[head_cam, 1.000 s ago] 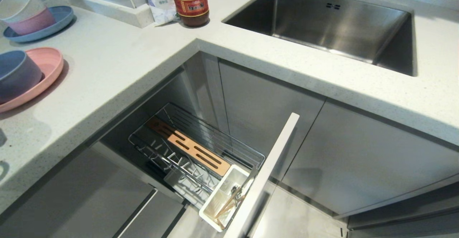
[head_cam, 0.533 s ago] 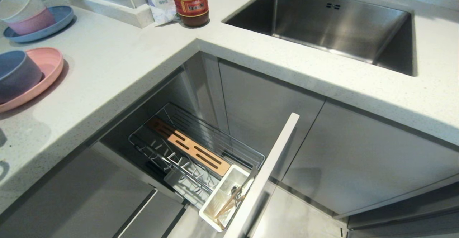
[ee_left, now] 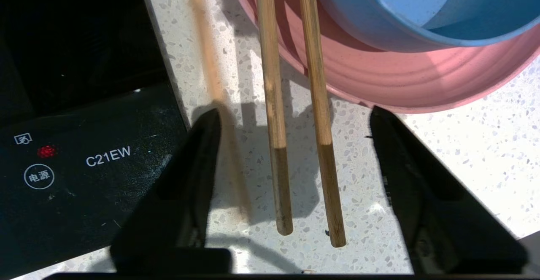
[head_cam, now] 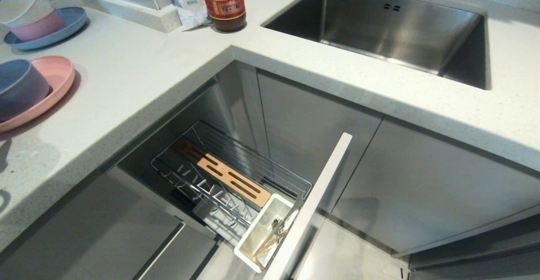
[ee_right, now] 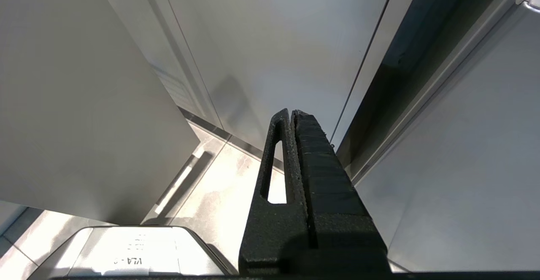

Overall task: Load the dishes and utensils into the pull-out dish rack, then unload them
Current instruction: Take the chopsticks out of the cupboard

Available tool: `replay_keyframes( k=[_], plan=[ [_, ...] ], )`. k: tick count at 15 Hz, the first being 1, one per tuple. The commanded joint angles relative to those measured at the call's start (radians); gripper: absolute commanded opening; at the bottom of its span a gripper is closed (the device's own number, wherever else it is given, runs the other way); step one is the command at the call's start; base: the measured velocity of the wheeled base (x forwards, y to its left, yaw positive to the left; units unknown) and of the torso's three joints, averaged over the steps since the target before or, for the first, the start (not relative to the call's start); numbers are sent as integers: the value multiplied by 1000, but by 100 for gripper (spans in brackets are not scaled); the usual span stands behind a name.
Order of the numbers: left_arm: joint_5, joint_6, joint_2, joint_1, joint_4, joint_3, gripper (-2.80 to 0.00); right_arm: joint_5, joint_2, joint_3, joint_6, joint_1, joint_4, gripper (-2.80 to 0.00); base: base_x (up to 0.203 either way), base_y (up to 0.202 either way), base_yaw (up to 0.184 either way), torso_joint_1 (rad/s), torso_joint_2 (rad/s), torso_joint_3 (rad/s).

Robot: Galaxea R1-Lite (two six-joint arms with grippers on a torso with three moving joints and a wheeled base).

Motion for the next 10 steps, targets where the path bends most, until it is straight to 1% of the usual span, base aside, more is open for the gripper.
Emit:
replay_keyframes(
  k=[1, 10],
  plan=[
    [-1, -3, -7, 1, 2, -3, 0, 0, -4, 2, 0, 1, 1, -280, 0, 0, 0, 0, 0, 0],
    [6, -3, -115, -3, -2, -3, 0, 0, -4, 2, 0, -1, -1, -280, 0, 0, 0, 0, 0, 0]
  ],
)
